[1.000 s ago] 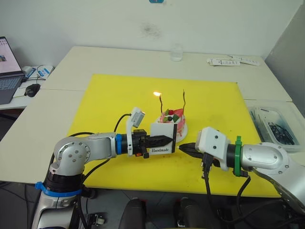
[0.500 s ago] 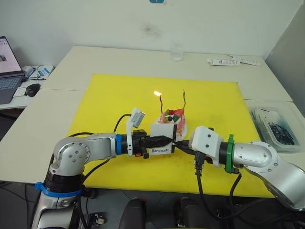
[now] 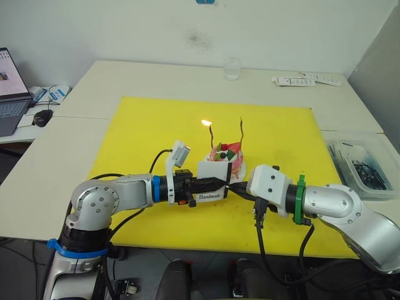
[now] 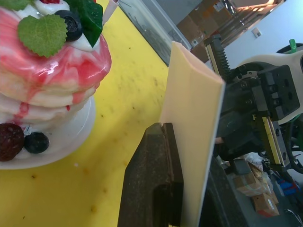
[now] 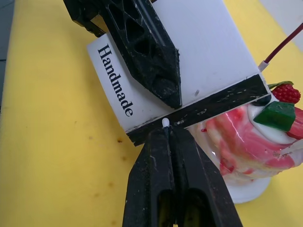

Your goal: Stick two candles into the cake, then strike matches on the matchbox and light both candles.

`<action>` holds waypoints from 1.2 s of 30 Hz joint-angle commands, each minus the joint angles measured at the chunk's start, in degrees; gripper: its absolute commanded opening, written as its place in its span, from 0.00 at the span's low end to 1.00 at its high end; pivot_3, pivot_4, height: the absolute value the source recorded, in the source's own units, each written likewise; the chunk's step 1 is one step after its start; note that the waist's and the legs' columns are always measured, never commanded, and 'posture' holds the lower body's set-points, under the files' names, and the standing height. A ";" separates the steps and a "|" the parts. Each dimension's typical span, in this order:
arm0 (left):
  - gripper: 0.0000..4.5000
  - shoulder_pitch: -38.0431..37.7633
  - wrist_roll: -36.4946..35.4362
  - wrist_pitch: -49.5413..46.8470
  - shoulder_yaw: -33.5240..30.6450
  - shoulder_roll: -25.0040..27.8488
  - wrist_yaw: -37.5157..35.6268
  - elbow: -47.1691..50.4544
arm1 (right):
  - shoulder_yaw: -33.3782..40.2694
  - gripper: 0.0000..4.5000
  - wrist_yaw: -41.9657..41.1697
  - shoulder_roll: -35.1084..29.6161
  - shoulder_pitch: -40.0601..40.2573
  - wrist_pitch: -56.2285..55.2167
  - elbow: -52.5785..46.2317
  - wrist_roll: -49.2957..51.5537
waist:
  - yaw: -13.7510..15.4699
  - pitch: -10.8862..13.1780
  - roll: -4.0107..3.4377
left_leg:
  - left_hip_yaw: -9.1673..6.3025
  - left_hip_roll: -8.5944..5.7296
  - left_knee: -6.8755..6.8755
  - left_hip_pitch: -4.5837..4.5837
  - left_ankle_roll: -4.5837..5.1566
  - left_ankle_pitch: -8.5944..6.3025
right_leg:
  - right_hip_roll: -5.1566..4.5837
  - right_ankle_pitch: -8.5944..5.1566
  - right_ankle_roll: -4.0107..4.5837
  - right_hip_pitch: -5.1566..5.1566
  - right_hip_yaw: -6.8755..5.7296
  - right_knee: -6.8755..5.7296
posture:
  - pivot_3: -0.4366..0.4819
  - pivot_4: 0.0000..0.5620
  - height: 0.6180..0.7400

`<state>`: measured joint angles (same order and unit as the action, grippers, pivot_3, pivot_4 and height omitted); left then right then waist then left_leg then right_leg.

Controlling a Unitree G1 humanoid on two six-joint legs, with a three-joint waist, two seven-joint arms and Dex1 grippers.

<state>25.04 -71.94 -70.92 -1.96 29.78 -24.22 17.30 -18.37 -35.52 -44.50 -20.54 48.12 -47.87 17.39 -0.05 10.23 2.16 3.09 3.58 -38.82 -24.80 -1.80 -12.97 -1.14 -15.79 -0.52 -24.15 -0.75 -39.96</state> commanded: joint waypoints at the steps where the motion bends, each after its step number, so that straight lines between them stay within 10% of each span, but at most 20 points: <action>1: 0.00 1.43 -3.97 0.09 -0.26 -2.51 -0.48 1.94 | -2.68 0.00 -1.15 0.18 -1.36 -1.91 1.70 -2.34 | 0.00 0.00 0.00 | 0.00 0.00 0.00 0.00 0.00 0.00 | 0.00 0.00 0.00 0.00 0.00 0.00 | 0.48 0.27 0.54; 7: 0.00 8.46 -10.22 1.31 -3.18 -5.45 4.36 2.32 | -10.60 0.00 -7.95 -1.07 -1.59 -10.52 7.01 -7.93 | 0.01 0.01 0.01 | -0.02 -0.01 -0.01 -0.01 0.00 0.00 | 0.00 0.00 -0.01 0.00 -0.01 0.00 | 0.48 0.27 0.54; 14: 0.00 21.99 -13.88 0.96 -11.82 6.76 2.55 -3.28 | -2.96 0.00 -14.61 -6.13 2.21 -11.80 3.08 -4.08 | -0.47 0.05 -0.06 | 0.17 -0.05 0.01 0.10 0.01 -0.01 | 0.04 -0.02 -0.04 0.01 0.08 0.03 | 0.48 0.27 0.54; 23: 0.00 13.31 -20.48 0.16 -9.73 11.04 3.60 2.33 | 4.38 0.00 -11.40 -3.77 2.56 -3.96 -0.11 0.31 | -0.01 0.09 0.01 | -0.04 0.04 0.01 0.06 -0.04 0.02 | -0.01 -0.05 -0.06 0.04 -0.03 -0.05 | 0.48 0.27 0.54; 36: 0.00 -4.93 -4.63 2.04 -5.76 18.47 -8.74 5.88 | 11.09 0.00 -8.49 -3.53 -0.58 0.20 -0.11 2.67 | -0.17 0.09 0.00 | 0.11 0.02 0.02 0.06 -0.03 0.01 | -0.03 -0.04 -0.02 -0.03 0.05 -0.03 | 0.48 0.27 0.54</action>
<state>21.26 -78.72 -70.27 -7.85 47.49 -30.62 22.03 -9.96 -44.83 -48.23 -19.34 48.48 -47.06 19.37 -0.22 10.32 2.16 3.21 3.62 -38.80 -24.74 -1.83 -12.96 -1.17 -15.83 -0.53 -24.20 -0.70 -40.00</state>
